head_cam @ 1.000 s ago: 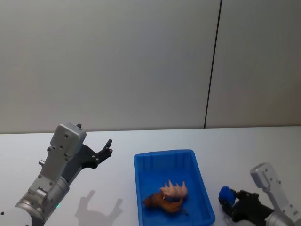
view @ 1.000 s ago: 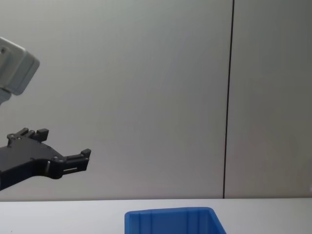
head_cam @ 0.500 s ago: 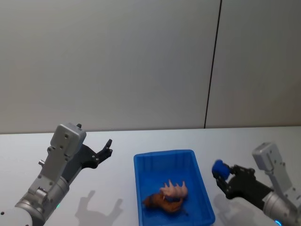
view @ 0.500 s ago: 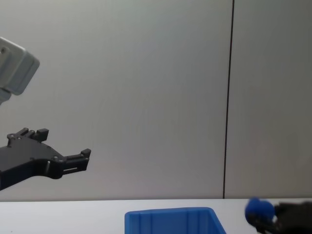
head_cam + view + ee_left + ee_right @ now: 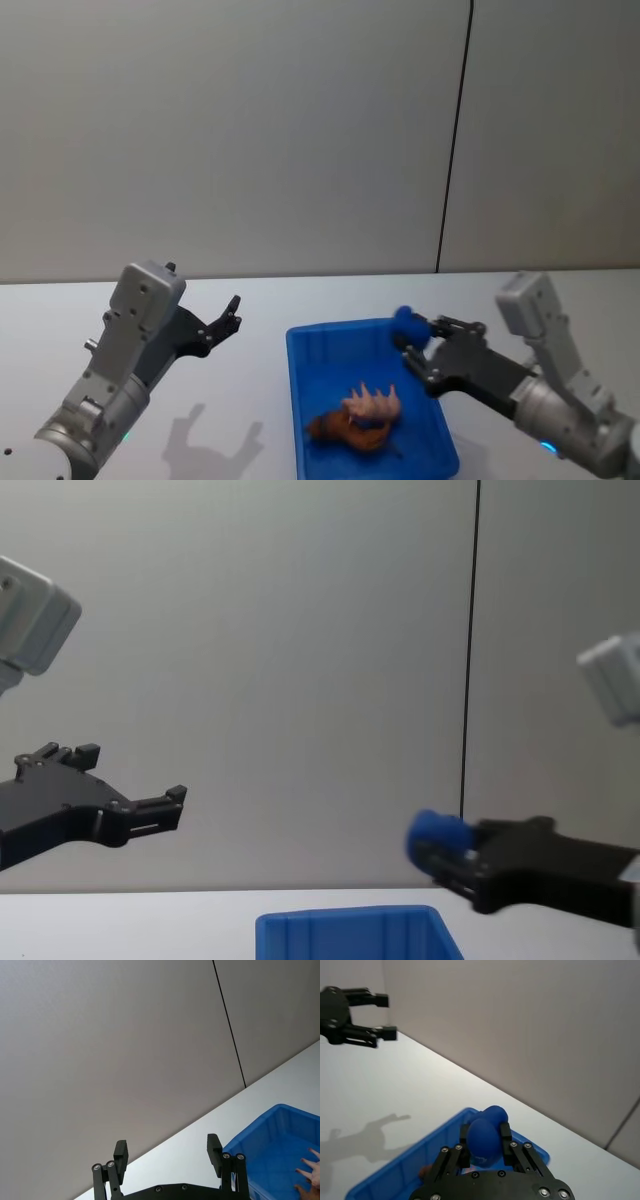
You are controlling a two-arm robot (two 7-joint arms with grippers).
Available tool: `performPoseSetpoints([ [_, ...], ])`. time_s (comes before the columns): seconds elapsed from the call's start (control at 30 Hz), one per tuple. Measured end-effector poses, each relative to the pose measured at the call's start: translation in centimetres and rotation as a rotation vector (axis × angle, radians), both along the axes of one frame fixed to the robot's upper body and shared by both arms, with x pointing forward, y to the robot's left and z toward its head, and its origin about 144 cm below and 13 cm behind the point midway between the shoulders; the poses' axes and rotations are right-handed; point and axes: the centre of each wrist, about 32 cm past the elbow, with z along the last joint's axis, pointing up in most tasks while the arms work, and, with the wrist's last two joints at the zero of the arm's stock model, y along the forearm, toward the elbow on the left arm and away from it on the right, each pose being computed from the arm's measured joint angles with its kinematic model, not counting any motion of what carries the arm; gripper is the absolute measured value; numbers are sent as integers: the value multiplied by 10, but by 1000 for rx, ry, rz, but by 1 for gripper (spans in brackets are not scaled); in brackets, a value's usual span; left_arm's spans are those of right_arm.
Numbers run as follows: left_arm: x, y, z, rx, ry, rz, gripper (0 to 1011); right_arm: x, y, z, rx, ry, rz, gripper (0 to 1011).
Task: Pick up the two dolls from the table and place them into the box.
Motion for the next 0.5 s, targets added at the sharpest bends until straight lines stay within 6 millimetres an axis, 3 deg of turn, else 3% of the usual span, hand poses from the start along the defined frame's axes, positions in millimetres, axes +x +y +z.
performPoseSetpoints([
  [0.5,0,0,0,0,0,0,1001,18,30,0,49,20,66,765],
])
